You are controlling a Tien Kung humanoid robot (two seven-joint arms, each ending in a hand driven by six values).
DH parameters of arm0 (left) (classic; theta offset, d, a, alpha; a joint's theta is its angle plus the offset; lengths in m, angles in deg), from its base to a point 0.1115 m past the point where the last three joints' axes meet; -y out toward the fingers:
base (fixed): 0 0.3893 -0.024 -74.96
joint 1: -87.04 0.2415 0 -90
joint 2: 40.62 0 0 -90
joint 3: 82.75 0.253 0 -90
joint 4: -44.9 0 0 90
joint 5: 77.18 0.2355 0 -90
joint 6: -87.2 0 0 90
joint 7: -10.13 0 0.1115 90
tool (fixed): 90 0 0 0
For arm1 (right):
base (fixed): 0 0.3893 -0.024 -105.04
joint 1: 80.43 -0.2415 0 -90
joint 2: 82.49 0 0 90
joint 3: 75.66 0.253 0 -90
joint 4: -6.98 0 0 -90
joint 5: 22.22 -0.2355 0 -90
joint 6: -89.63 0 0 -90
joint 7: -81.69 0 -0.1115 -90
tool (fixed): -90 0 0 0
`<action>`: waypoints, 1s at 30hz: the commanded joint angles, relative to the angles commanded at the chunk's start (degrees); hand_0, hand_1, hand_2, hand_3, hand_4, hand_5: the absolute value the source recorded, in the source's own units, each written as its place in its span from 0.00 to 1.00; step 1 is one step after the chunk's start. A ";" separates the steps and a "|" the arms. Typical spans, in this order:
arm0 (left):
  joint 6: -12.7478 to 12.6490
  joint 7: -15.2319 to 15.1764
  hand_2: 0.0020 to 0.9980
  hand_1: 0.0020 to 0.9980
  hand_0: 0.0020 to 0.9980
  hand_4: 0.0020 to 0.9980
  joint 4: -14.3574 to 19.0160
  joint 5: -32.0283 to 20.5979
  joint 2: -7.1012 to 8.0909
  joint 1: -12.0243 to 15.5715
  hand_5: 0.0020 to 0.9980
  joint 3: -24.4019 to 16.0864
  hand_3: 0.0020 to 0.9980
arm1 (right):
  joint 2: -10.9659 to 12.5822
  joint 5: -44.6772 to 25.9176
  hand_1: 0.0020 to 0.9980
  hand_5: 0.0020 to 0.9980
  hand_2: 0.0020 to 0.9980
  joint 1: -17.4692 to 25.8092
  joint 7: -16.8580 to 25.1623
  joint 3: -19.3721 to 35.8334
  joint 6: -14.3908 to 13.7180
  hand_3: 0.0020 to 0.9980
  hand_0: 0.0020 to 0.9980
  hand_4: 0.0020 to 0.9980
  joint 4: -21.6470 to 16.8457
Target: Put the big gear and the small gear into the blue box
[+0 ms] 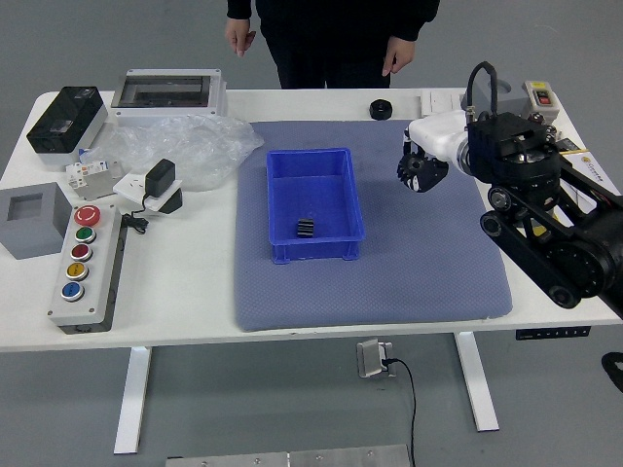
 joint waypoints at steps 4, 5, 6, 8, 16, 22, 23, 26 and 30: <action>0.00 0.00 0.83 0.84 0.83 0.51 0.00 0.12 0.06 0.01 0.09 0.06 0.83 | -2.63 -0.39 0.41 0.15 0.46 -1.24 -0.04 -1.44 -0.04 0.50 0.52 0.66 0.18; 0.00 0.00 0.83 0.84 0.83 0.51 0.00 0.16 0.06 0.01 0.09 0.04 0.83 | -3.21 -0.46 0.41 0.15 0.46 -1.35 -0.05 -1.75 -0.07 0.50 0.52 0.66 0.28; 0.01 0.01 0.84 0.84 0.83 0.51 0.00 0.17 0.05 0.02 0.09 0.07 0.83 | -3.79 -0.52 0.41 0.16 0.46 -1.43 -0.06 -2.08 -0.11 0.50 0.52 0.66 0.39; 0.03 0.05 0.84 0.84 0.83 0.51 0.00 0.26 0.03 0.06 0.09 0.06 0.83 | -5.01 -0.66 0.41 0.16 0.46 -1.59 -0.10 -2.82 -0.18 0.50 0.52 0.66 0.72; 0.07 0.21 0.83 0.84 0.83 0.51 0.00 0.68 0.12 -0.13 0.09 -0.14 0.83 | -8.71 -1.08 0.41 0.16 0.46 -2.90 -0.16 -5.15 -0.63 0.50 0.53 0.65 2.42; 0.12 0.29 0.83 0.84 0.83 0.51 0.00 0.92 0.20 -0.26 0.09 -0.13 0.83 | -10.30 -1.42 0.43 0.22 0.48 -4.36 -0.59 -5.16 -0.62 0.55 0.51 0.65 3.49; 0.12 0.30 0.83 0.84 0.83 0.51 0.00 0.96 0.22 -0.27 0.09 -0.13 0.83 | -10.46 -1.53 0.43 0.22 0.48 -4.55 -0.65 -5.03 -0.57 0.55 0.51 0.65 3.66; 0.14 0.34 0.83 0.84 0.83 0.51 0.00 1.16 0.30 -0.30 0.09 -0.24 0.83 | -10.75 -1.79 0.51 0.41 0.61 -4.95 -1.09 -4.48 -0.73 0.85 0.47 0.82 4.19; 0.16 0.37 0.83 0.84 0.83 0.51 0.00 1.27 0.33 -0.29 0.09 -0.27 0.83 | -10.88 -1.94 0.51 0.41 0.61 -5.09 -1.22 -4.08 -0.97 0.85 0.47 0.82 4.54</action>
